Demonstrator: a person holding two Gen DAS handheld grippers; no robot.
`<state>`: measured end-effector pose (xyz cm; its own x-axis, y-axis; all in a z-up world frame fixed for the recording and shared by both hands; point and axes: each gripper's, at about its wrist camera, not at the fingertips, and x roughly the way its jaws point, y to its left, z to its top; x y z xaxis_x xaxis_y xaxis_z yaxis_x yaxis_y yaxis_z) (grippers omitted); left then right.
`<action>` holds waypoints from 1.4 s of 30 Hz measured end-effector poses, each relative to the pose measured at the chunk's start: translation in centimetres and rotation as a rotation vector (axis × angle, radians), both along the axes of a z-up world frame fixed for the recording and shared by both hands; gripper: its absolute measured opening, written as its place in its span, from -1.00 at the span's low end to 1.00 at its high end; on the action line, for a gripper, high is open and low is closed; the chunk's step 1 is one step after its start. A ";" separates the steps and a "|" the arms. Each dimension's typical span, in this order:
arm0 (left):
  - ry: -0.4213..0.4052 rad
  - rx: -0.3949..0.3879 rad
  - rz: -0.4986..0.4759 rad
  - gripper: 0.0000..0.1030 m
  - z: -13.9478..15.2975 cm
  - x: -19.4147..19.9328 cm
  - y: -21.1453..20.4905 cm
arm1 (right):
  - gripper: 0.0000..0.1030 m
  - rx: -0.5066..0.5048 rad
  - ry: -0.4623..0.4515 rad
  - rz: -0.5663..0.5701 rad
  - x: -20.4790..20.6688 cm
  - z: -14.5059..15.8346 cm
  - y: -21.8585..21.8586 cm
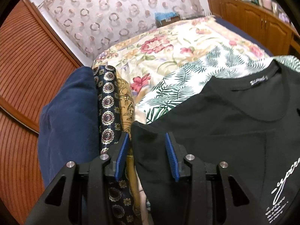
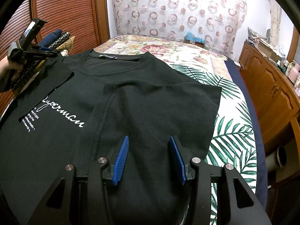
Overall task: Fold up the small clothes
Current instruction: 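Grasp the collar end of the black T-shirt with both grippers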
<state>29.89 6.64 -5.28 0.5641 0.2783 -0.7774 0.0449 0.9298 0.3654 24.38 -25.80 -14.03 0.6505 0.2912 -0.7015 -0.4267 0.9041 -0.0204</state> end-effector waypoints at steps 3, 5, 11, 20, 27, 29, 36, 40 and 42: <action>0.024 0.019 0.004 -0.76 -0.3 0.6 0.2 | -0.08 0.001 0.001 0.001 0.1 0.0 -0.1; 0.035 0.016 -0.007 -0.89 -0.5 0.4 0.6 | -0.08 0.001 0.000 0.000 0.1 0.0 -0.1; -0.049 -0.075 -0.045 -0.93 2.1 -1.8 1.1 | -0.08 0.002 0.000 0.001 0.2 0.0 -0.1; -0.177 -0.178 -0.126 -0.93 6.1 -6.4 0.3 | -0.08 0.027 0.014 -0.001 0.7 0.2 -0.7; -0.209 -0.212 -0.151 -0.93 5.9 -8.0 0.1 | -0.07 0.002 0.010 -0.072 3.9 1.9 -3.1; -0.215 -0.226 -0.148 -0.93 5.7 -8.3 0.5 | -0.07 -0.007 0.032 -0.102 5.4 1.7 -4.0; -0.228 -0.255 -0.152 -0.93 4.9 -9.9 0.8 | -0.08 0.044 0.113 -0.162 9.8 0.6 -5.7; -0.239 -0.285 -0.157 -0.93 4.7 -11.1 1.0 | -0.39 0.038 0.097 -0.162 10.7 0.8 -5.2; -0.253 -0.302 -0.165 -0.93 4.9 -12.1 1.0 | -0.83 0.042 0.092 -0.110 10.2 0.7 -4.3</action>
